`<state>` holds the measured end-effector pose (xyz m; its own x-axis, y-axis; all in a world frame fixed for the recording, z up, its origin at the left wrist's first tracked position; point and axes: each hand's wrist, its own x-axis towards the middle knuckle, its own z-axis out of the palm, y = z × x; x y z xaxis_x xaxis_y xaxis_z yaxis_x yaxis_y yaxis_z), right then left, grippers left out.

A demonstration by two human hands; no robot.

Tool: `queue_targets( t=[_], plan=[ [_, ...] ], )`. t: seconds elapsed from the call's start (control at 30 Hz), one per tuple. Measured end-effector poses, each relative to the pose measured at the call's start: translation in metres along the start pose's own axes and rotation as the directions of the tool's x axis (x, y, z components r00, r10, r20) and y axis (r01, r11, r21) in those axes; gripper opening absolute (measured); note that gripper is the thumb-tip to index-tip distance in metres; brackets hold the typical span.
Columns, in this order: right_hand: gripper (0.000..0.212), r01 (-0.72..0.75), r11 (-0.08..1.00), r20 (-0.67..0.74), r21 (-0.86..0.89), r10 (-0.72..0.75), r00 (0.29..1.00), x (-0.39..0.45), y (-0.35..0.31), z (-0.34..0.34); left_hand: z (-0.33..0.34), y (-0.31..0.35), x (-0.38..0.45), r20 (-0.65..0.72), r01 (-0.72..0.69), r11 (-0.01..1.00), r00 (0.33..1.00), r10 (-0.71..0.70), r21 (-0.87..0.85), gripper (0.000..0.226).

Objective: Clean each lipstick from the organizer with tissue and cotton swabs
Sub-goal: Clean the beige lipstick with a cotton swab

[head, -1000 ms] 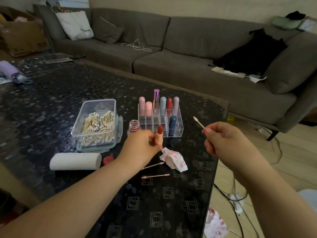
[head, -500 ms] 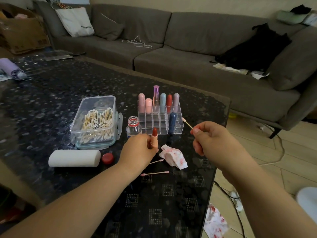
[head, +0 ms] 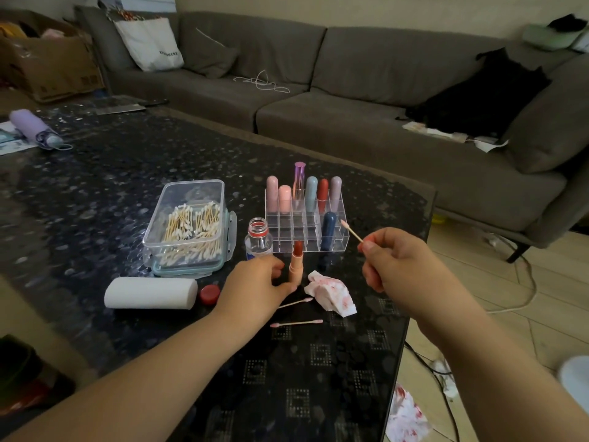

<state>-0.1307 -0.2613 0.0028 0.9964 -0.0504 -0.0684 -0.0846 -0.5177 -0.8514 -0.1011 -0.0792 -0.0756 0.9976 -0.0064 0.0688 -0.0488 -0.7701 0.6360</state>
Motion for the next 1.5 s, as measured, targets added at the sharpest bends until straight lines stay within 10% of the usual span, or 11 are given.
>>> queue_targets(
  t=[0.4,0.57,0.8,1.5],
  plan=[
    [0.014,0.079,0.994,0.015,-0.078,-0.078,0.997,-0.005,0.001,-0.002,-0.019,-0.021,-0.011,0.051,-0.048,0.948,0.998,0.034,0.316,0.031],
    [0.013,0.204,0.964,0.116,-0.174,-0.185,0.976,-0.012,-0.006,0.001,-0.032,-0.020,-0.016,-0.004,-0.083,0.994,0.997,0.083,-0.071,0.030],
    [0.021,0.503,0.838,0.162,-0.213,-0.477,0.864,-0.022,-0.016,0.015,-0.068,-0.009,-0.030,0.160,0.016,0.773,0.981,0.111,-0.634,0.031],
    [0.009,0.667,0.602,0.162,-0.439,-0.677,0.718,-0.020,-0.023,0.025,-0.075,-0.012,-0.038,0.208,-0.154,0.848,0.933,0.294,-0.507,0.022]
  ],
)
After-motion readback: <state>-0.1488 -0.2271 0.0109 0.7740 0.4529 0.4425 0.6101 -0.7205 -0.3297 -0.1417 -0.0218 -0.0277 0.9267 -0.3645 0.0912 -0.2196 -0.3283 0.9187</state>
